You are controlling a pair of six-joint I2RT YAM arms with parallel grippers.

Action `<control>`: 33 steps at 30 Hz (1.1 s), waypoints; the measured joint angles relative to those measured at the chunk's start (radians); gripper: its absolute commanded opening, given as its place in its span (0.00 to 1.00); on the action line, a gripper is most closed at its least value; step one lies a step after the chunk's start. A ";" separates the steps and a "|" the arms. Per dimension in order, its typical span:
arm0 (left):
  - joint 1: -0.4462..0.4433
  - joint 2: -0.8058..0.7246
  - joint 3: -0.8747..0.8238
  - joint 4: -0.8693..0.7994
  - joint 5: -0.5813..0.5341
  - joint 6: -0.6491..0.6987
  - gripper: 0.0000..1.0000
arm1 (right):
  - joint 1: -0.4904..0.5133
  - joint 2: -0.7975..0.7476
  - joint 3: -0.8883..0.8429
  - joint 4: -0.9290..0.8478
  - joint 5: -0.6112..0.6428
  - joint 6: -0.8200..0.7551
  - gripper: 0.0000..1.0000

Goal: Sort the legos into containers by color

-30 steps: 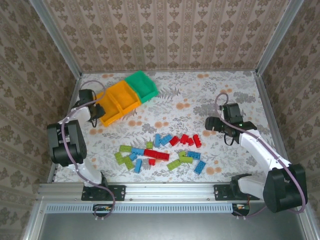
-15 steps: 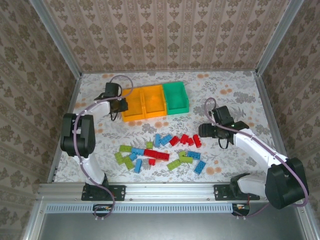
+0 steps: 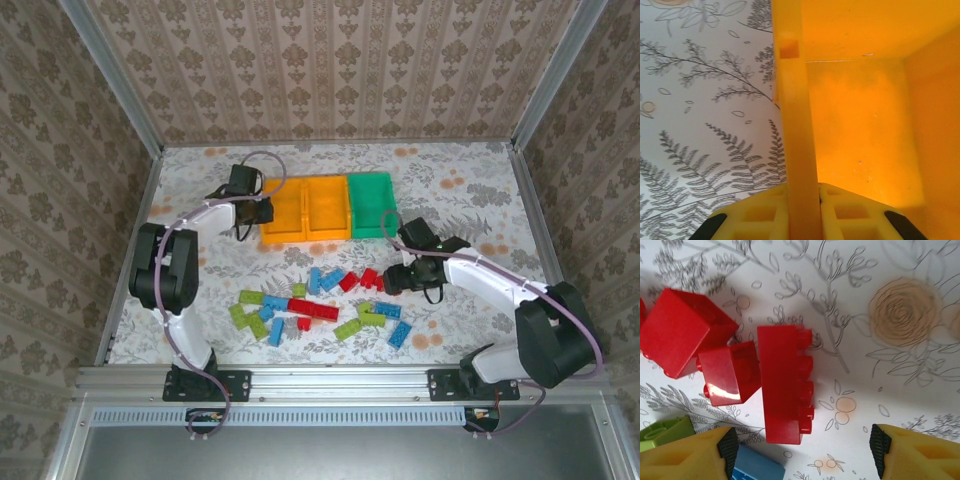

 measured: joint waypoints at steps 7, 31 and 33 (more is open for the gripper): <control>-0.035 -0.007 -0.015 0.017 0.004 -0.007 0.19 | 0.013 0.042 0.025 -0.012 0.026 0.000 0.69; -0.051 -0.023 -0.057 0.047 0.019 -0.031 0.26 | 0.039 0.184 0.099 -0.055 0.055 -0.023 0.46; -0.051 -0.023 -0.057 0.047 0.019 -0.031 0.27 | 0.040 0.184 0.099 -0.057 0.055 -0.023 0.46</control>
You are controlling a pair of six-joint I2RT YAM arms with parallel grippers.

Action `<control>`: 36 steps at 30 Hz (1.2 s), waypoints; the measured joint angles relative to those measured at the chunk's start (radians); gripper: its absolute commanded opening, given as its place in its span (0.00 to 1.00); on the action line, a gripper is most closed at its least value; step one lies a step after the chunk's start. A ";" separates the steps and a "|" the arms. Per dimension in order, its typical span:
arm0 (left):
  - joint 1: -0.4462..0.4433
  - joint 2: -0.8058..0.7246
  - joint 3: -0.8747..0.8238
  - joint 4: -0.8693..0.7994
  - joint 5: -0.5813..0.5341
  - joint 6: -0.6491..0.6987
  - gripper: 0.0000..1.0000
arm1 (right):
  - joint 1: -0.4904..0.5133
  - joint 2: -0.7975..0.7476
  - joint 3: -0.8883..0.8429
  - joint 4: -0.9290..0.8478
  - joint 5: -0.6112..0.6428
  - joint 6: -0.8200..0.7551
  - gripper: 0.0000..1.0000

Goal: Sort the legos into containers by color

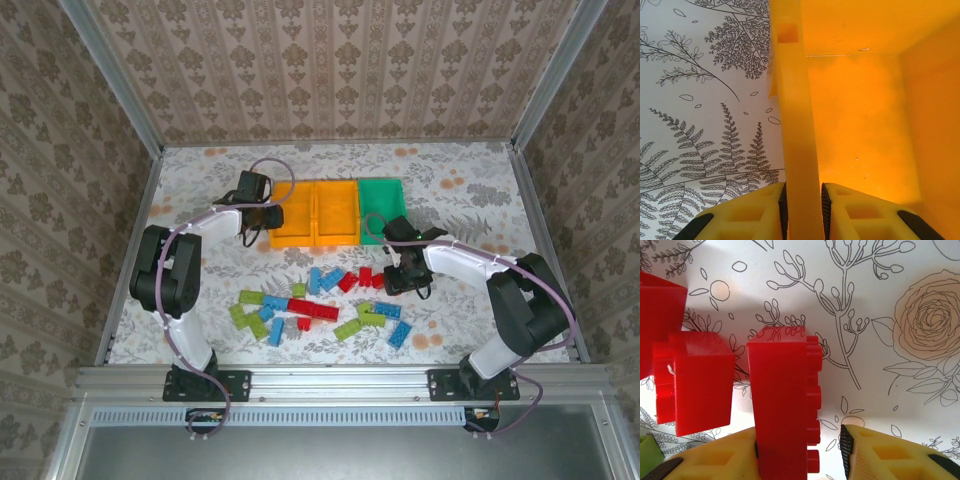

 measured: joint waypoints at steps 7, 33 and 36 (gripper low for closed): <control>0.000 0.000 0.000 0.000 0.000 0.000 0.27 | 0.000 -0.008 0.000 0.000 0.011 0.000 0.47; 0.000 0.000 -0.005 0.012 -0.003 -0.027 0.43 | 0.000 -0.047 -0.002 0.003 0.013 0.004 0.47; 0.000 0.000 -0.014 0.016 -0.005 -0.030 0.44 | 0.001 -0.021 -0.001 0.000 0.014 0.003 0.46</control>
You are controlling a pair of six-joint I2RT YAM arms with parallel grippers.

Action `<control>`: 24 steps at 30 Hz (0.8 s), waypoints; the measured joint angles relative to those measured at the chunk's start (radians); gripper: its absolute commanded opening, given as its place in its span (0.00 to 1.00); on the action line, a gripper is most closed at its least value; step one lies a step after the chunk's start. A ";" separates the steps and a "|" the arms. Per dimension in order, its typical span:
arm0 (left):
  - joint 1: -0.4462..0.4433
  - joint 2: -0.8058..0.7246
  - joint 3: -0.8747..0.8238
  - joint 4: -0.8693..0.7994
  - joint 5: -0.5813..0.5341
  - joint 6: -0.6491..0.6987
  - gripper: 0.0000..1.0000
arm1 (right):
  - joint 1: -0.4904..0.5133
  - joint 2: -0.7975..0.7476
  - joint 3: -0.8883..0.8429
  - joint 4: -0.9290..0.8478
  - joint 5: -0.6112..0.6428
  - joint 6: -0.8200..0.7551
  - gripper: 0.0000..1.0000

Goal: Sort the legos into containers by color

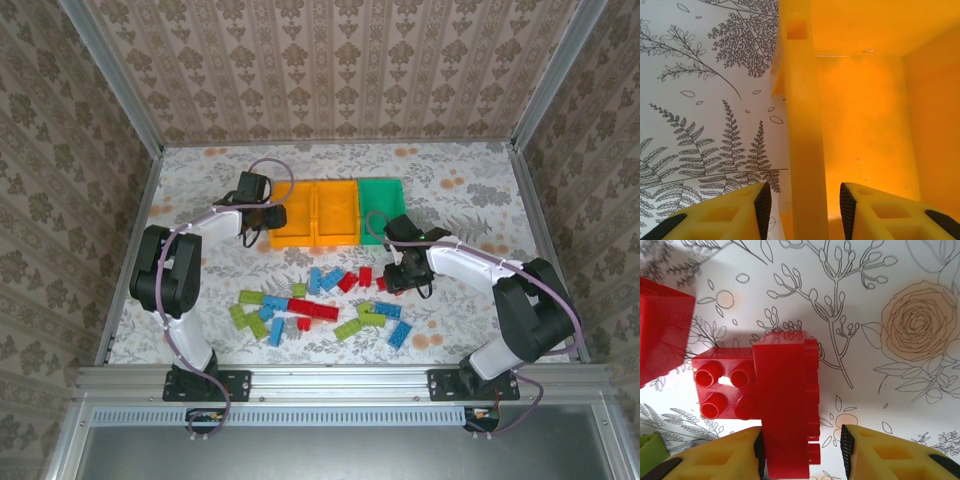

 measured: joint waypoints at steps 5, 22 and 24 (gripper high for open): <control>0.000 0.000 -0.005 0.000 0.000 0.000 0.44 | 0.003 0.018 0.000 -0.012 0.001 0.000 0.42; 0.000 -0.002 -0.005 0.000 0.000 -0.004 0.52 | 0.002 -0.056 0.013 -0.018 0.008 0.002 0.20; 0.000 -0.002 -0.005 0.000 -0.001 -0.005 0.56 | -0.003 -0.093 0.028 -0.018 0.008 0.005 0.20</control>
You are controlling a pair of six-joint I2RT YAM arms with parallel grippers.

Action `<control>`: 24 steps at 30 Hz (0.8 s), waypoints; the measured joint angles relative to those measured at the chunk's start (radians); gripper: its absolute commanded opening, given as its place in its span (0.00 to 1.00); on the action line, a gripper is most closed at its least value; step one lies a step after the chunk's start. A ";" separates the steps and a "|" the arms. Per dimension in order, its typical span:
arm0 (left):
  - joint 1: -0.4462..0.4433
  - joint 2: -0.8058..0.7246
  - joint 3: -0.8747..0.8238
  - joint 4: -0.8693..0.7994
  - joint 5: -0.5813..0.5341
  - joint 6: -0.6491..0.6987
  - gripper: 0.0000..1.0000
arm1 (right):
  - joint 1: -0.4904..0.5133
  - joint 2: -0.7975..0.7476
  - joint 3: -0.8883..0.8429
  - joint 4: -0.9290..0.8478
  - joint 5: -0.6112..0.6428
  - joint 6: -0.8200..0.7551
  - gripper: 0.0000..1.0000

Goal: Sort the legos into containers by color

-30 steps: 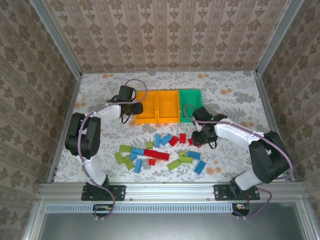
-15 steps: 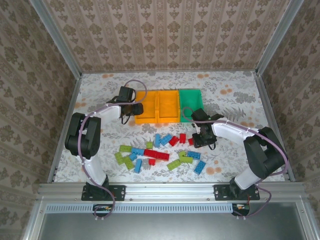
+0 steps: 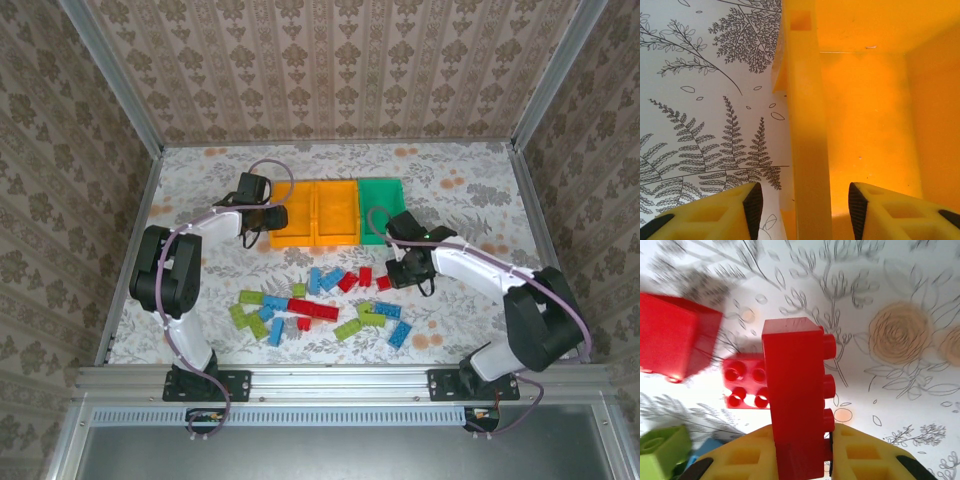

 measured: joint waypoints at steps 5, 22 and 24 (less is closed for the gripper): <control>-0.002 0.000 0.000 0.000 0.000 -0.006 0.70 | -0.029 -0.076 0.043 0.055 0.001 0.022 0.18; -0.231 -0.153 -0.101 0.065 -0.120 0.174 1.00 | -0.123 0.291 0.319 0.123 0.047 0.155 0.27; -0.265 -0.163 -0.122 0.085 -0.125 0.209 1.00 | -0.127 0.307 0.335 0.121 0.059 0.159 0.30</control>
